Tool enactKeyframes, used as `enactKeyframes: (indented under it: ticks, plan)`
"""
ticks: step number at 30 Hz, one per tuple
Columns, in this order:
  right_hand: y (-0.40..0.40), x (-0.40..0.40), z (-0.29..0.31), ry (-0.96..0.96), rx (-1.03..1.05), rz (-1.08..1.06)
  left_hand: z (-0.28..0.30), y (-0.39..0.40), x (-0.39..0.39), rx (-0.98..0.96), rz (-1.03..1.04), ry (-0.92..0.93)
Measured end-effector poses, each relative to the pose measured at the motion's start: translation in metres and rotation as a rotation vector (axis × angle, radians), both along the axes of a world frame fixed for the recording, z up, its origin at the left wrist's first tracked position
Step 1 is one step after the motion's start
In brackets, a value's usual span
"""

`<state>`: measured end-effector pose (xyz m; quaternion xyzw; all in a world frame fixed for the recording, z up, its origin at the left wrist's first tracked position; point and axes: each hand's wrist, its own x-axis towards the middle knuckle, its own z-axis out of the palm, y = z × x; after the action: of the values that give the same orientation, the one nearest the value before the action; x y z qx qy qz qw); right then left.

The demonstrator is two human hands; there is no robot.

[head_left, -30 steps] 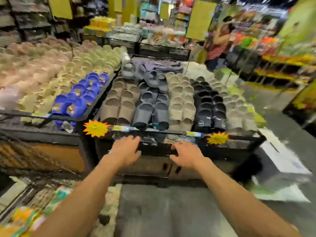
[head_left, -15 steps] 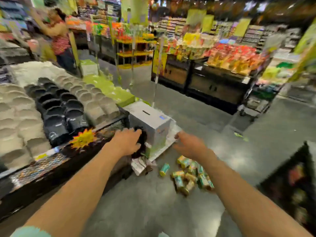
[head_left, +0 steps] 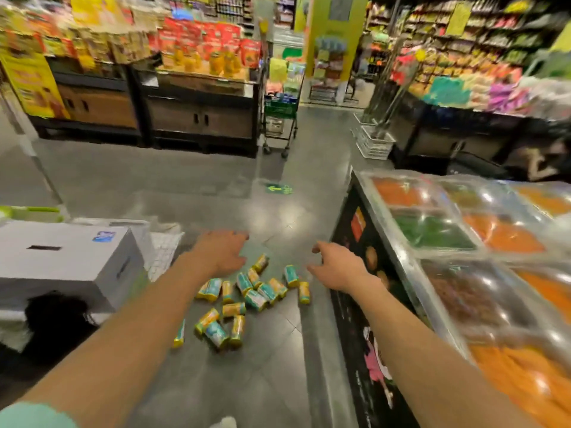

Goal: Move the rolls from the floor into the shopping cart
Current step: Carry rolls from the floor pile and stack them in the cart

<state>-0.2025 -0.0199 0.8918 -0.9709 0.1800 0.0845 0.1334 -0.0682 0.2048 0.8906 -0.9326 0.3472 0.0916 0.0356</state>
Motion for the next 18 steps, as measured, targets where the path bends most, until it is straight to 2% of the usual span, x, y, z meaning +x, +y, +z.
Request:
enactKeyframes:
  ticks: [11, 18]
  plan:
    - [-0.071, 0.121, -0.027, 0.058, 0.015, -0.176, -0.042, -0.093, 0.151, 0.014, -0.142, 0.111]
    - [-0.153, 0.19, -0.074, 0.169, 0.079, -0.191, -0.1, -0.172, 0.208, 0.03, -0.107, 0.23]
